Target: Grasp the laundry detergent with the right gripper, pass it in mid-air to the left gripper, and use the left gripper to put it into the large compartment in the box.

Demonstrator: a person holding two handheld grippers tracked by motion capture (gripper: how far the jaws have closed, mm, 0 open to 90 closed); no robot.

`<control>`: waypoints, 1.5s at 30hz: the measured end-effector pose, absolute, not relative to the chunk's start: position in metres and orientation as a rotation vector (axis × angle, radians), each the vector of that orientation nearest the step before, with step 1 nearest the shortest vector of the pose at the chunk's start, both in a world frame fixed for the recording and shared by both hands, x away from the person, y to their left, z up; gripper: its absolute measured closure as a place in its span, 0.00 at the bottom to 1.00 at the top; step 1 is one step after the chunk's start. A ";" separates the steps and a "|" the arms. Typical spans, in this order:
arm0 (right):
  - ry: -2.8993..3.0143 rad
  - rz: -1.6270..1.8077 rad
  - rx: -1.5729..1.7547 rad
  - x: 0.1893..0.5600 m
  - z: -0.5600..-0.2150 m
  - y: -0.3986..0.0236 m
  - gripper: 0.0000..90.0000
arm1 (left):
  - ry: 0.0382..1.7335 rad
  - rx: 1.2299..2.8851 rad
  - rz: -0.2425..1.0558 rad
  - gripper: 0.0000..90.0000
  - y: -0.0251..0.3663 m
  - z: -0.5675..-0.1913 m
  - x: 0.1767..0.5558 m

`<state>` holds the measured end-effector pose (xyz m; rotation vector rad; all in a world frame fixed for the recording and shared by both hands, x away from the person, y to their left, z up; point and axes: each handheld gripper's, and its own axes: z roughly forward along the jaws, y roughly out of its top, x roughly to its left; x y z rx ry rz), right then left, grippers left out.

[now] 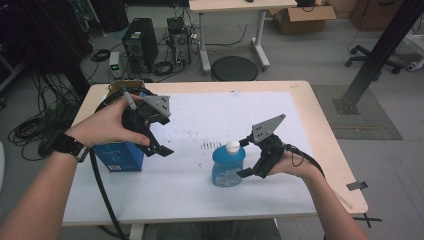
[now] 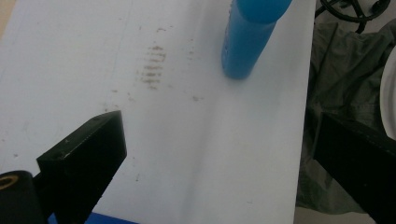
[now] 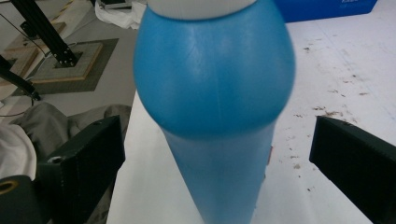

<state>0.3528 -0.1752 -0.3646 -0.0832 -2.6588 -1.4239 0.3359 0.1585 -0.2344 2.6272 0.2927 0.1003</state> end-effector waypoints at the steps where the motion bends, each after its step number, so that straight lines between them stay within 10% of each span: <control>1: -2.658 -1.425 -0.079 0.353 -0.366 -0.174 0.04 | 0.292 2.630 0.100 0.04 0.158 -0.235 0.336; 45: -2.632 -1.489 -0.067 0.353 -0.383 -0.155 0.22 | 0.291 2.627 0.095 0.04 0.159 -0.235 0.336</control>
